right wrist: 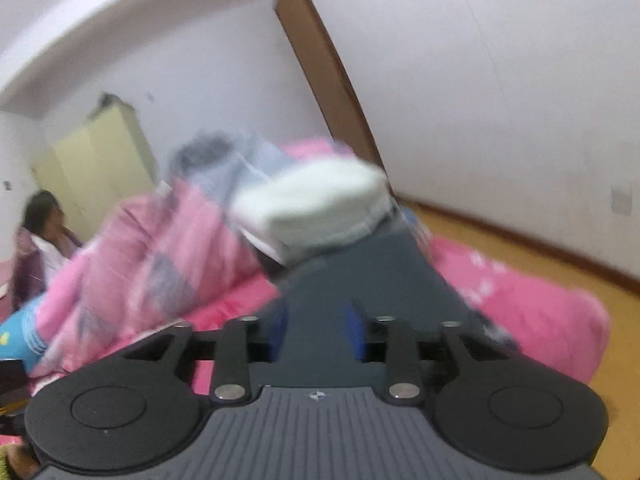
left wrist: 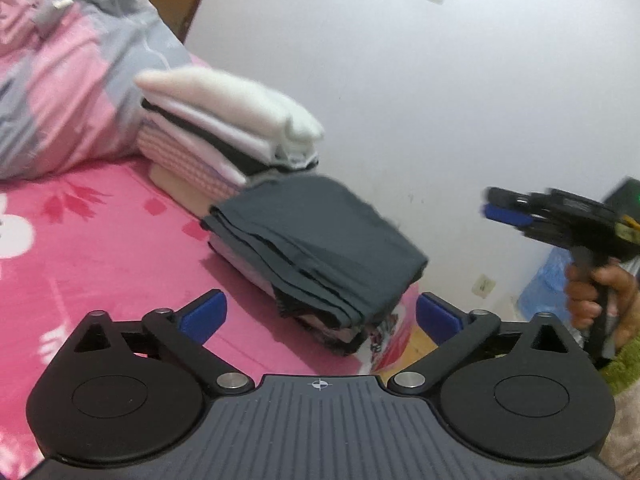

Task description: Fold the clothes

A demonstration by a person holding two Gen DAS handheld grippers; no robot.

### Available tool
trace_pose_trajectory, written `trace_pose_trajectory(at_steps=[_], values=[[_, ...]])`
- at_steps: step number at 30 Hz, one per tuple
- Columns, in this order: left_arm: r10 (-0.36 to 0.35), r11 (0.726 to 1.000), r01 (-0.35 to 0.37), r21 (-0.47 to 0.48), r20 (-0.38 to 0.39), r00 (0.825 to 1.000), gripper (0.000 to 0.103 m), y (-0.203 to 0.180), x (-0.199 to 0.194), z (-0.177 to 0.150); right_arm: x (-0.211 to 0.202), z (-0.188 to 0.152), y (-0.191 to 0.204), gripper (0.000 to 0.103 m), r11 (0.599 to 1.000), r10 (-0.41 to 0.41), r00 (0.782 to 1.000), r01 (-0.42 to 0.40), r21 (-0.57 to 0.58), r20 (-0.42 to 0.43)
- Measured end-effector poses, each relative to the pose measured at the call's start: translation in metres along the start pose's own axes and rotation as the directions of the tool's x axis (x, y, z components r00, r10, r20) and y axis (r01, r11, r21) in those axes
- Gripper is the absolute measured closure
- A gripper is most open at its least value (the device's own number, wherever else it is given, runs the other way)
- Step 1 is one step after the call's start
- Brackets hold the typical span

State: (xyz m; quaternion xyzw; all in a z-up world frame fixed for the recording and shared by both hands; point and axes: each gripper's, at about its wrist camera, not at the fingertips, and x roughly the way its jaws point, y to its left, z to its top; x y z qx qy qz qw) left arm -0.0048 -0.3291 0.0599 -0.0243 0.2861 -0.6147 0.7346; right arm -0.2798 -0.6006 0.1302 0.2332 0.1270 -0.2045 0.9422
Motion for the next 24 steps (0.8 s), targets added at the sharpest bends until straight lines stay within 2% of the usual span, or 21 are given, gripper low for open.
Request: trace_pose_trajectory(at_steps=[3,4,6,11,14,18,21,24], values=[[0.014,0.999,-0.013,-0.033,0.019,1.0,0.0,-0.012,-0.028,-0.001,-0.04,-0.006,0.032,0.036,0.999,0.018,1.0,-0.017,-0.038,0.023],[0.02,0.999,-0.019,-0.038,0.023,1.0,0.0,-0.016,-0.036,-0.002,-0.05,-0.011,0.042,0.033,0.999,0.025,1.0,-0.025,-0.043,0.018],[0.034,0.999,-0.033,-0.037,0.027,0.999,0.0,-0.025,-0.048,-0.006,-0.063,-0.03,0.06,0.03,0.999,0.015,1.0,-0.015,-0.047,-0.008],[0.112,0.994,-0.113,0.007,0.05,0.992,0.0,-0.047,-0.073,-0.016,-0.083,-0.071,0.097,0.024,0.994,-0.091,0.994,0.087,-0.069,-0.067],[0.134,0.991,-0.134,-0.002,0.069,0.989,0.0,-0.059,-0.093,-0.018,-0.104,-0.087,0.112,0.02,0.983,-0.163,0.986,0.158,-0.091,-0.046],[0.168,0.986,-0.168,-0.008,0.125,0.978,0.0,-0.076,-0.124,-0.013,-0.141,-0.099,0.127,0.007,0.981,-0.178,0.984,0.177,-0.084,-0.006],[0.192,0.981,-0.195,0.004,0.168,0.967,0.0,-0.092,-0.144,-0.005,-0.154,-0.1,0.139,0.004,0.981,-0.174,0.985,0.174,-0.081,0.013],[0.187,0.979,-0.199,0.047,0.187,0.964,0.0,-0.109,-0.153,-0.001,-0.158,-0.099,0.149,0.002,0.981,-0.176,0.984,0.177,-0.08,0.023]])
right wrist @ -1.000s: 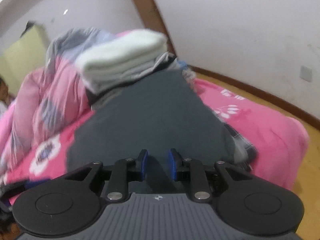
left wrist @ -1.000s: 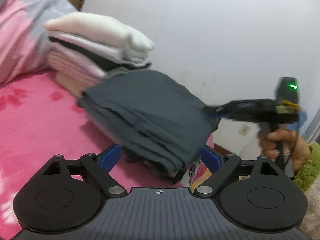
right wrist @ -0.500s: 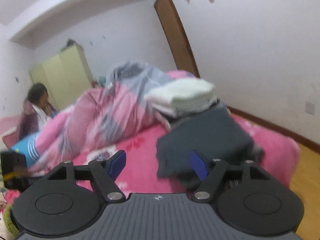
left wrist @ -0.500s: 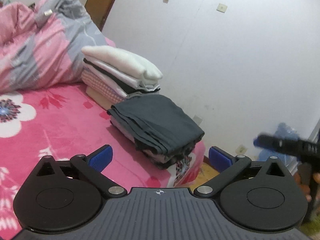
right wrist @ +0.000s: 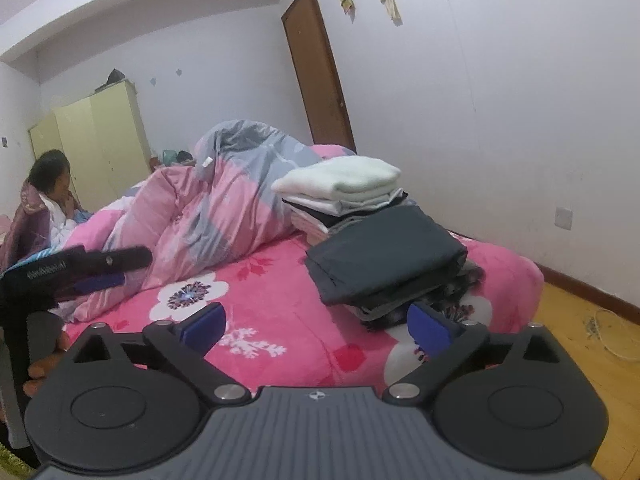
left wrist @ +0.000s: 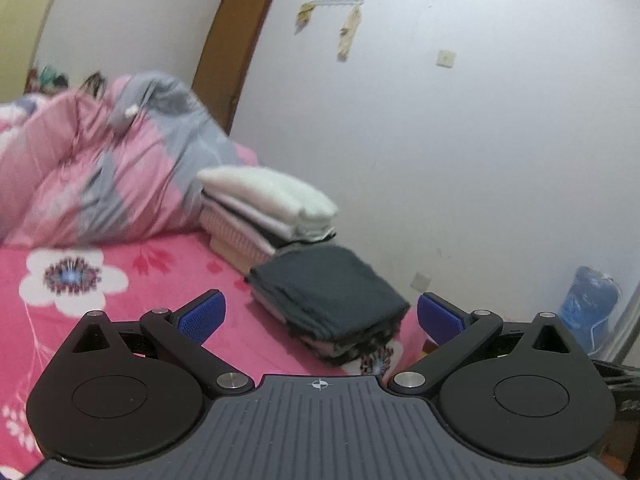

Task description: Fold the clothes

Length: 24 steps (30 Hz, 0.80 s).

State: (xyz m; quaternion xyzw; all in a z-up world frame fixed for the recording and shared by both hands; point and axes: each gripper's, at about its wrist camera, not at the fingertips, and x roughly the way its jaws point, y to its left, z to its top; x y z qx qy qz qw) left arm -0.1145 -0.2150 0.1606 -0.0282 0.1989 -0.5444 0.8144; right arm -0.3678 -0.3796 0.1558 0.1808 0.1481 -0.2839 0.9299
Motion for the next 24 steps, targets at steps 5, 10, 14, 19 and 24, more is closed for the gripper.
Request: trace_pose_trajectory(at_steps=[5,10,14,19,24], values=[[0.04,0.997,-0.038,0.067,-0.032,0.999,0.0,-0.014,0.006,-0.012,0.012,-0.011,0.02,0.0,0.996,-0.082,0.996,0.082,-0.025,-0.018],[0.142,0.989,-0.139,0.05,-0.072,0.987,0.0,-0.009,0.021,-0.033,0.033,-0.024,0.034,0.0,0.982,-0.177,0.984,0.174,-0.076,-0.029],[0.175,0.984,-0.172,0.034,-0.094,0.98,0.0,-0.003,0.038,-0.042,0.051,-0.029,0.037,0.0,0.976,-0.208,0.976,0.203,-0.081,-0.066],[0.209,0.977,-0.198,0.081,-0.172,0.963,0.0,-0.003,0.066,-0.062,0.073,-0.04,0.034,0.0,0.949,-0.307,0.946,0.295,-0.11,-0.109],[0.222,0.975,-0.215,0.055,-0.213,0.952,0.0,0.002,0.079,-0.084,0.09,-0.054,0.025,0.0,0.931,-0.363,0.916,0.351,-0.096,-0.169]])
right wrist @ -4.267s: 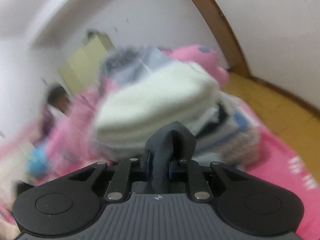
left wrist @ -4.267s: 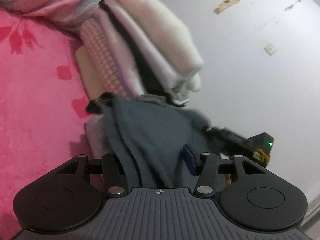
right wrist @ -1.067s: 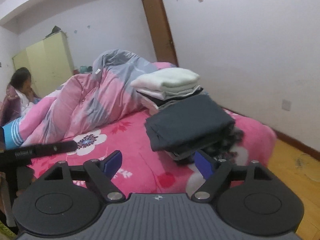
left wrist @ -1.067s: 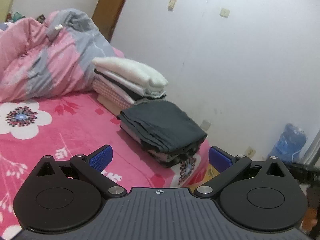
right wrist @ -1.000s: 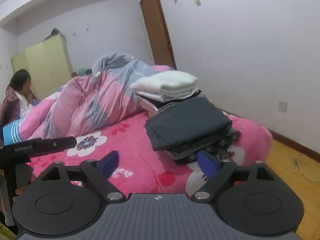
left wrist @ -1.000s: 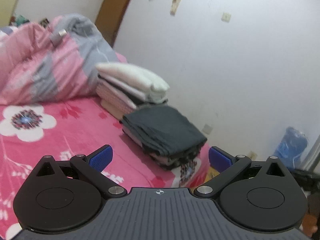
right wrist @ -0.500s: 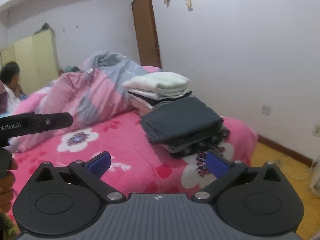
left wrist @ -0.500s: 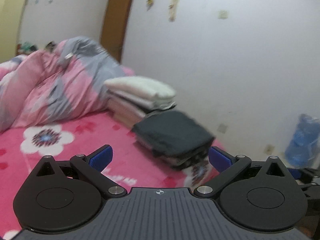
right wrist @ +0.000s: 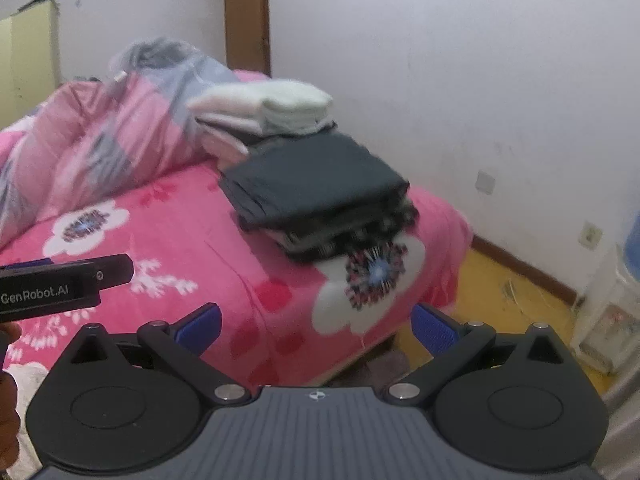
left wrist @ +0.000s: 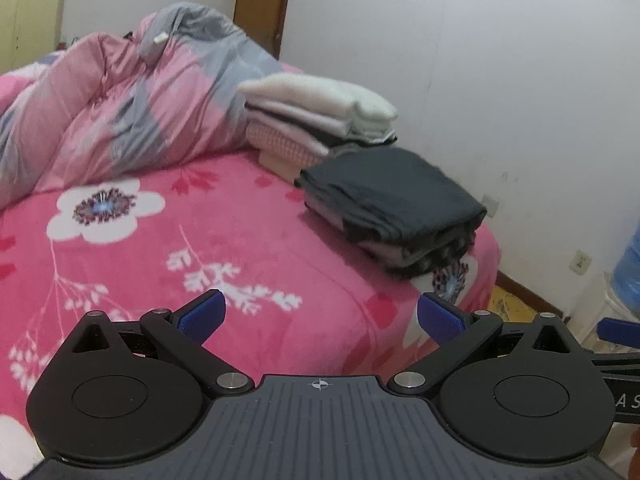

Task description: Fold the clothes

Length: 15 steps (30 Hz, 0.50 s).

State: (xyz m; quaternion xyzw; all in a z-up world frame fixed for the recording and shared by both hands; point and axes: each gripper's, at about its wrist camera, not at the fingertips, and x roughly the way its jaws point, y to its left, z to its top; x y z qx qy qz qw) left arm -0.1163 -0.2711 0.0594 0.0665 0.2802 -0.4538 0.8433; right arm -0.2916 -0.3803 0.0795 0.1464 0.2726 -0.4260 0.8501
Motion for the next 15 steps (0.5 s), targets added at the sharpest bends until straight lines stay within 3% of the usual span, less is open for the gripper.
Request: trace_pose_trajectory(at_steps=[5,15], values=[[0.002,0.999,0.0,0.033,-0.054,0.999,0.0,-0.008,0.011,-0.01,0.011,-0.011,0.001,0.0,0.999,-0.044,0.999,0.044,0.002,-0.023],[0.012,0.999,-0.009,0.049,-0.064,0.998,0.0,-0.017,0.015,-0.016,0.022,-0.025,0.003,0.0,0.998,-0.061,0.996,0.06,-0.02,-0.058]])
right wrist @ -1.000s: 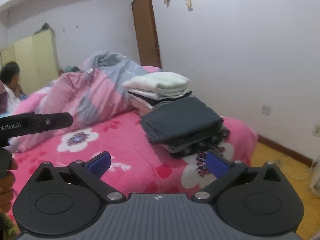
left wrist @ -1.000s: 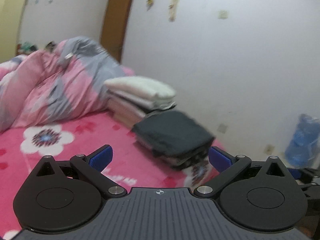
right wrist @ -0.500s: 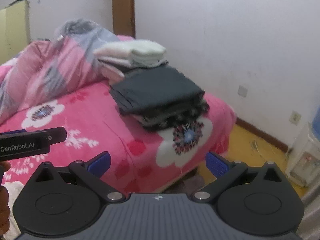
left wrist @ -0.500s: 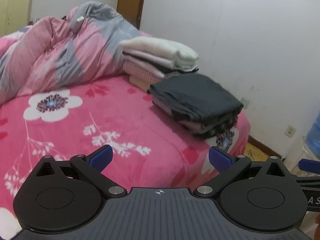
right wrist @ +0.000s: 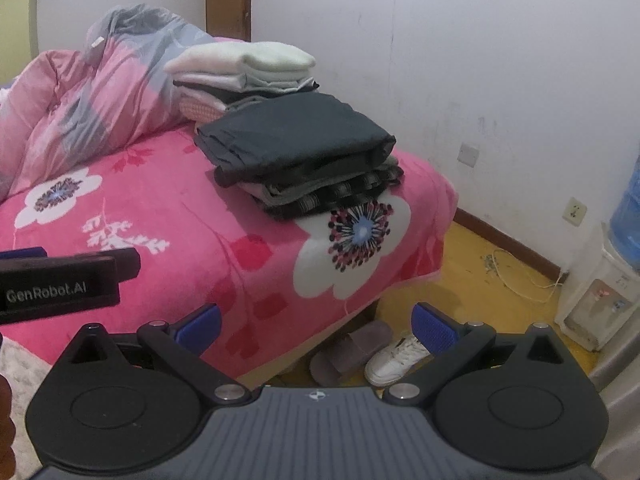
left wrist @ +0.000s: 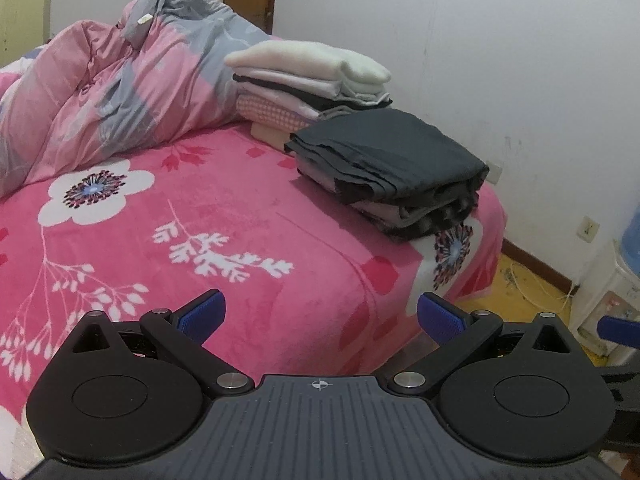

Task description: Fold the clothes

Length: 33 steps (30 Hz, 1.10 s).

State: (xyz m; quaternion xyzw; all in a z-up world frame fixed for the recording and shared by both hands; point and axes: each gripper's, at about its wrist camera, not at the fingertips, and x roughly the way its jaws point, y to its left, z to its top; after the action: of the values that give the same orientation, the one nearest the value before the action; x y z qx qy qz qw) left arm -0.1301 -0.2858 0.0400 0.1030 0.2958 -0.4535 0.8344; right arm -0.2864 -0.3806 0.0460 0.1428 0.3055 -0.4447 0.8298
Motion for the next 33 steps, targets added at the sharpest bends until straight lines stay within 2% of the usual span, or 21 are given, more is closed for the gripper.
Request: trace_pose_trajectory(at_steps=[7,33], values=[[0.007,1.0,-0.007,0.003,-0.024,1.0,0.0,-0.0028,0.0056,-0.0023,0.003,-0.0027,-0.0003,0.0,1.0,0.004,1.0,-0.004,-0.003,-0.006],[0.015,1.0,-0.016,-0.014,-0.015,1.0,0.0,-0.0031,0.0045,-0.0033,0.0098,-0.0007,0.004,0.0,1.0,-0.007,1.0,0.007,-0.015,0.003]])
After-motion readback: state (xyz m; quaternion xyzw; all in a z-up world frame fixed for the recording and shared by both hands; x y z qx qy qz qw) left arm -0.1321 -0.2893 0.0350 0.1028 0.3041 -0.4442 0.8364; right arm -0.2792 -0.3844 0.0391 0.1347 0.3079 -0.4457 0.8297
